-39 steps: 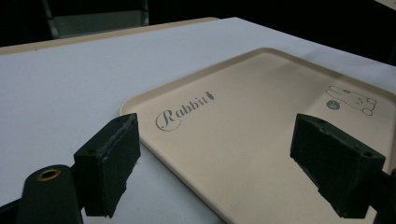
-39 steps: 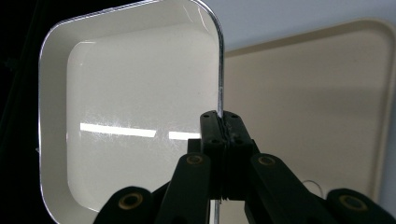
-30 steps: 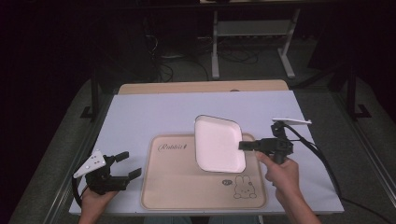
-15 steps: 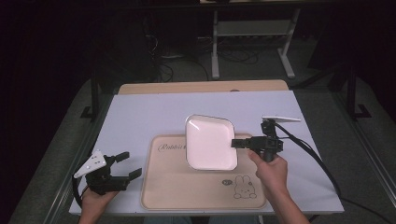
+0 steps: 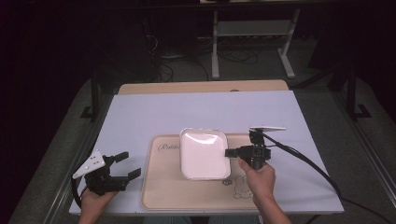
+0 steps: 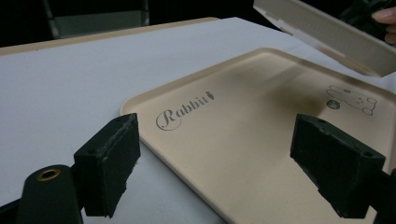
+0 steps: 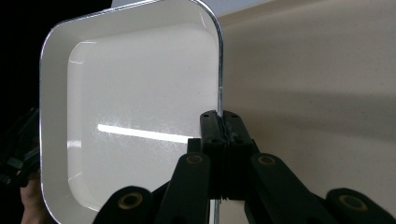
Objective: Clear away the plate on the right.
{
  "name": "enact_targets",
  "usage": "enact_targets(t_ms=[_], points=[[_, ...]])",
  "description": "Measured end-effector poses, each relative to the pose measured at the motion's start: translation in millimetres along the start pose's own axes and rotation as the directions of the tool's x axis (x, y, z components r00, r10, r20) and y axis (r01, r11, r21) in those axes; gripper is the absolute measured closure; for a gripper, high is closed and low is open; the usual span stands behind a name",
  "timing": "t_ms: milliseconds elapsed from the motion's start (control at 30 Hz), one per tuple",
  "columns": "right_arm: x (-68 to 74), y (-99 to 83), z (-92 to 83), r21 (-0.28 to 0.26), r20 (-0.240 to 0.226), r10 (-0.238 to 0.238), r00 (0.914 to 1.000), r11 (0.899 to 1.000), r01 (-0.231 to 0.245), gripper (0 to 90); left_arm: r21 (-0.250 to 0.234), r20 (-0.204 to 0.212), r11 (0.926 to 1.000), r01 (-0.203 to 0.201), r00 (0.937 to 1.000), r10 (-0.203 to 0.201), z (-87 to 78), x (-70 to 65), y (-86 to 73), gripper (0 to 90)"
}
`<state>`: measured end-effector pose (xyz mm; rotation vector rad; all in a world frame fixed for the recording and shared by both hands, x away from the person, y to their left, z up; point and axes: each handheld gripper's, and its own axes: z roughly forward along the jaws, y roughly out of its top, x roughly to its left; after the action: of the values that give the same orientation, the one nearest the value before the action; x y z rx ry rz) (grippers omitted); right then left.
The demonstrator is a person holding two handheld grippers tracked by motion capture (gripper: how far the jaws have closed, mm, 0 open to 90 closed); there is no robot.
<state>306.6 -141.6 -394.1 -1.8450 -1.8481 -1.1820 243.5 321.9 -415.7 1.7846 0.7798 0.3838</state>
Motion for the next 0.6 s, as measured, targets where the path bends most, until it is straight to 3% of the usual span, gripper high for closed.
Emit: enact_targets(t_ms=[133, 300, 600], points=[[-3.3, -2.0, 2.9, -0.001, 0.03, -0.005, 0.9995, 1.0, 0.005, 88.5, 0.0, 0.001, 1.0, 0.002, 1.0, -0.002, 0.3, 0.1, -0.1, 15.7], [-14.5, -8.6, 8.9, -0.002, 0.05, 0.038, 0.998, 0.999, -0.038, 88.5, 0.002, 0.001, 1.0, 0.002, 1.0, -0.002, 0.5, -0.3, -0.1, 15.7], [-24.5, -15.2, 17.2, 0.004, 0.086, 0.064, 0.9942, 0.998, -0.065, 88.5, 0.002, 0.003, 1.0, 0.0, 1.0, 0.0, 0.5, -0.3, 0.0, 15.7]])
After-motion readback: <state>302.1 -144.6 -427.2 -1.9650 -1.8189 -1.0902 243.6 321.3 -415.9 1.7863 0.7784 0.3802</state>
